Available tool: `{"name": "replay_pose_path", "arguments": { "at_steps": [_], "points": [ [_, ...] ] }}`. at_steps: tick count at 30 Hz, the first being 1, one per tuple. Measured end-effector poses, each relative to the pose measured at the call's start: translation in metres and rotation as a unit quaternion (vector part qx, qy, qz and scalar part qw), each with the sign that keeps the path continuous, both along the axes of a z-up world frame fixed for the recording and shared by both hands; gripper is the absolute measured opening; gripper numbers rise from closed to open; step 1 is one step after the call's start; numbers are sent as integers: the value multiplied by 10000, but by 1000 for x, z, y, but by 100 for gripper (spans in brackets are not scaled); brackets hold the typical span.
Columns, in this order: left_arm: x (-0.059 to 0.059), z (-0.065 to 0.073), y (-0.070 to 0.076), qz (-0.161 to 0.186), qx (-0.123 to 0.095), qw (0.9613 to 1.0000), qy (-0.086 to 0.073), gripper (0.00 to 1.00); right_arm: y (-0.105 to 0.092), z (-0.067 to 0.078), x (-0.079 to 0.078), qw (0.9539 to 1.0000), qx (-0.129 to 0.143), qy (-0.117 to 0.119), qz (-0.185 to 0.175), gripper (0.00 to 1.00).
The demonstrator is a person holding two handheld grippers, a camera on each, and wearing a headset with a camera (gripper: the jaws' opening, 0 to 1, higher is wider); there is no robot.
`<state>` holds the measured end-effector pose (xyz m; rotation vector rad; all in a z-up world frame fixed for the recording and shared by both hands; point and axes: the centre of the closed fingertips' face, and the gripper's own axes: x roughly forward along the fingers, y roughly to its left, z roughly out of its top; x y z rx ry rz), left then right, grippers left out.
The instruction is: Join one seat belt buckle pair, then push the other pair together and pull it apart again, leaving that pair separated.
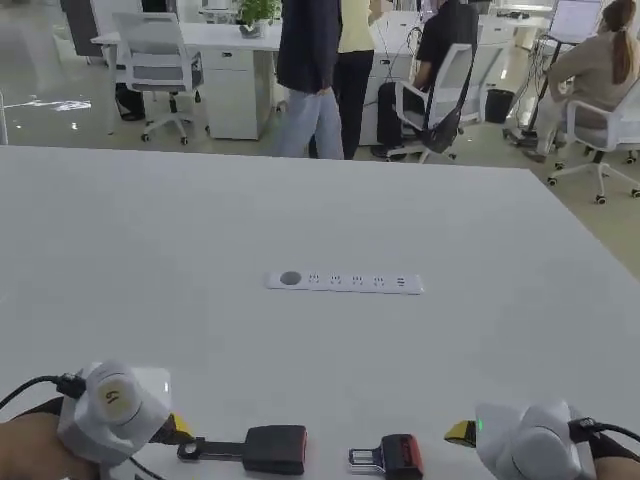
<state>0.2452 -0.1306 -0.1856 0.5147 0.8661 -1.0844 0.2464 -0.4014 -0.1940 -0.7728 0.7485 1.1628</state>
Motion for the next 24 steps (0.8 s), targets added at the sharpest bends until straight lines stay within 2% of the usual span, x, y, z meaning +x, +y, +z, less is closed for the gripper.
{"name": "replay_pose_path", "arguments": {
  "at_steps": [3, 4, 6, 9, 10, 12, 13, 15, 17, 21, 22, 24],
  "points": [
    [-2, -5, 9, 194, -182, 9996, 9, 57, -2, 1, -7, 9999, 79, -11, -133, 65],
    [-7, -4, 9, 267, -259, 9993, 6, 58, -2, 2, -9, 9998, 122, -16, -185, 65],
    [-13, -1, 9, 329, -369, 9987, -71, 60, 2, 6, -13, 9989, 320, -43, -335, 66],
    [-18, 0, 12, 581, -570, 9966, -147, 65, 4, 9, -17, 9975, 471, -76, -512, 69],
    [-18, 1, 14, 642, -677, 9953, -243, 67, 5, 10, -20, 9968, 553, -62, -572, 69],
    [-21, -2, 19, 717, -763, 9941, -268, 69, 6, 10, -22, 9957, 639, -72, -665, 71],
    [-23, -2, 21, 746, -798, 9934, -343, 71, 8, 10, -24, 9947, 716, -73, -729, 72],
    [-30, 8, 14, 818, -898, 9915, -466, 74, 10, 11, -27, 9922, 872, -86, -884, 74],
    [-35, 10, 13, 891, -955, 9899, -549, 78, 12, 12, -30, 9894, 1014, -130, -1032, 77],
    [-38, 5, 17, 1083, -1180, 9853, -586, 87, 19, 14, -39, 9831, 1327, -76, -1261, 85],
    [-42, 11, 10, 1112, -1223, 9844, -600, 88, 20, 13, -41, 9819, 1374, -80, -1301, 87],
    [-45, 11, 6, 1181, -1391, 9813, -611, 91, 19, 11, -42, 9798, 1433, -84, -1395, 88]
  ]
}}
